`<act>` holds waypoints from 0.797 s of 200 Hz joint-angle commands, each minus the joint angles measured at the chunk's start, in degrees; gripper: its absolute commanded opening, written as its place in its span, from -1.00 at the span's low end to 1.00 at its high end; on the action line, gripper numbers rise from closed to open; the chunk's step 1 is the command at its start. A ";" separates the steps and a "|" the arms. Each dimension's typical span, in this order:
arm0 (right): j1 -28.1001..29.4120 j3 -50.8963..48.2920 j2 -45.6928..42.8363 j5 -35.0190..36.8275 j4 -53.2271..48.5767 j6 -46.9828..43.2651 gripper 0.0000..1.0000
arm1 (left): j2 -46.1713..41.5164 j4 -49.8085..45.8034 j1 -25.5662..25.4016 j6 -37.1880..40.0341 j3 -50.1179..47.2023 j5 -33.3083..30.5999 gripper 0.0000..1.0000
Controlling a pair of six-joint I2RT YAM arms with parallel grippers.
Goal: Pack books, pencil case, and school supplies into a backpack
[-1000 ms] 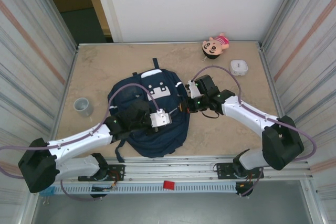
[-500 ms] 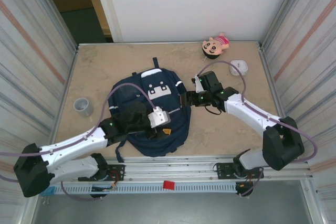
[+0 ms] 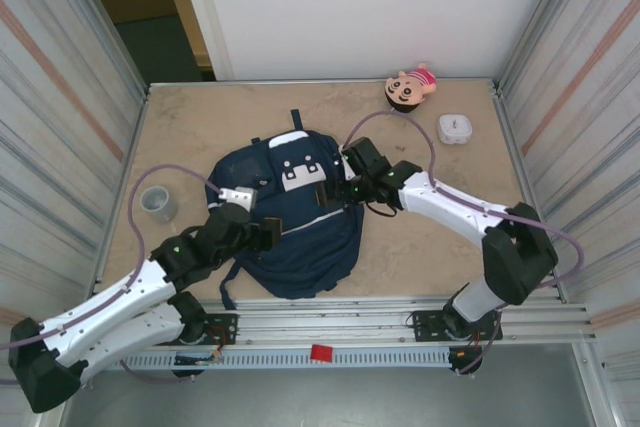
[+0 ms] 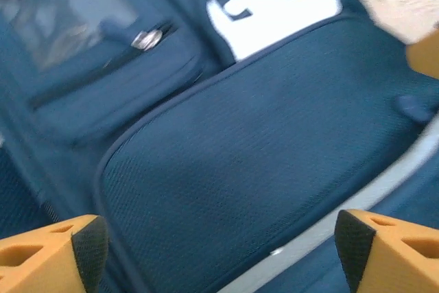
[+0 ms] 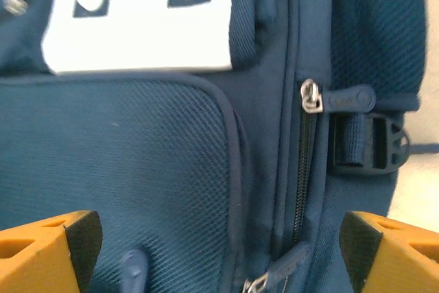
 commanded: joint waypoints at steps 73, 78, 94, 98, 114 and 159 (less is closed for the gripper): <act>-2.94 -14.05 8.49 0.35 12.71 11.35 0.32 | 12.54 13.58 2.81 -13.47 -15.49 -1.35 0.24; -3.08 -14.46 8.04 0.51 12.83 11.62 0.31 | 13.28 14.44 2.81 -12.95 -15.41 -1.32 0.22; -4.13 -15.84 6.37 0.87 13.11 12.58 0.29 | 16.11 17.75 2.79 -10.96 -14.48 -1.33 0.15; -4.51 -16.30 5.84 0.84 13.22 12.88 0.29 | 16.94 18.49 2.81 -10.53 -13.94 -1.27 0.15; -6.67 -18.19 3.55 0.06 13.76 13.72 0.28 | 20.99 21.35 2.81 -8.67 -11.38 -0.53 0.12; -10.13 -20.99 -2.20 -0.20 12.35 13.41 0.31 | 35.94 26.98 2.84 -6.20 -1.03 3.81 0.12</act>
